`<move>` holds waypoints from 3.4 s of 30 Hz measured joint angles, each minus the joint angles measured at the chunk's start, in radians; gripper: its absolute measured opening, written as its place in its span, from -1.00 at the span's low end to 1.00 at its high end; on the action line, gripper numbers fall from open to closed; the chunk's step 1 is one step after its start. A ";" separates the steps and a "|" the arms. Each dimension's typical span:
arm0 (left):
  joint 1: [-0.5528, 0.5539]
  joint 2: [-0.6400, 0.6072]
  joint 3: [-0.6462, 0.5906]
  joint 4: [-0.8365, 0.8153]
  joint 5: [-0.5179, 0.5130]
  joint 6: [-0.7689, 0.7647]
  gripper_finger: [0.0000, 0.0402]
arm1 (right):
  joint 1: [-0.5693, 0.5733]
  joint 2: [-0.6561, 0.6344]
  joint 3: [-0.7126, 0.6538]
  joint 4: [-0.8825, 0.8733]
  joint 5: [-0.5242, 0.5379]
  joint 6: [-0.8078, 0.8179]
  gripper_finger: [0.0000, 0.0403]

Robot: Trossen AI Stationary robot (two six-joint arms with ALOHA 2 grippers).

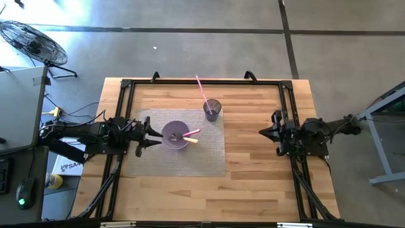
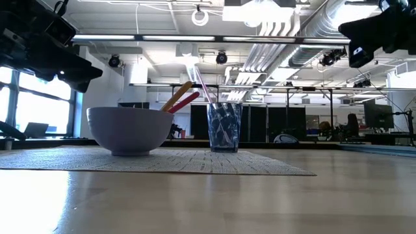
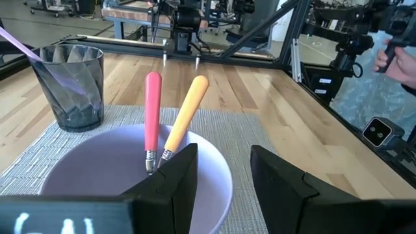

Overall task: Pick & Place Utensil
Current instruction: Return to Home Position

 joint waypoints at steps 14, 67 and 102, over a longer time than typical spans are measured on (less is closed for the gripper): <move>0.000 0.000 0.000 0.000 0.001 0.000 -0.30 | 0.000 0.017 -0.101 0.059 -0.063 0.052 -0.97; -0.013 -0.155 -0.019 0.014 -0.113 -0.153 -0.30 | 0.000 0.028 -0.102 0.066 -0.054 -0.003 -0.96; -0.019 -0.155 -0.015 0.000 -0.119 -0.156 -0.30 | 0.000 0.028 -0.102 0.068 -0.056 -0.003 -0.97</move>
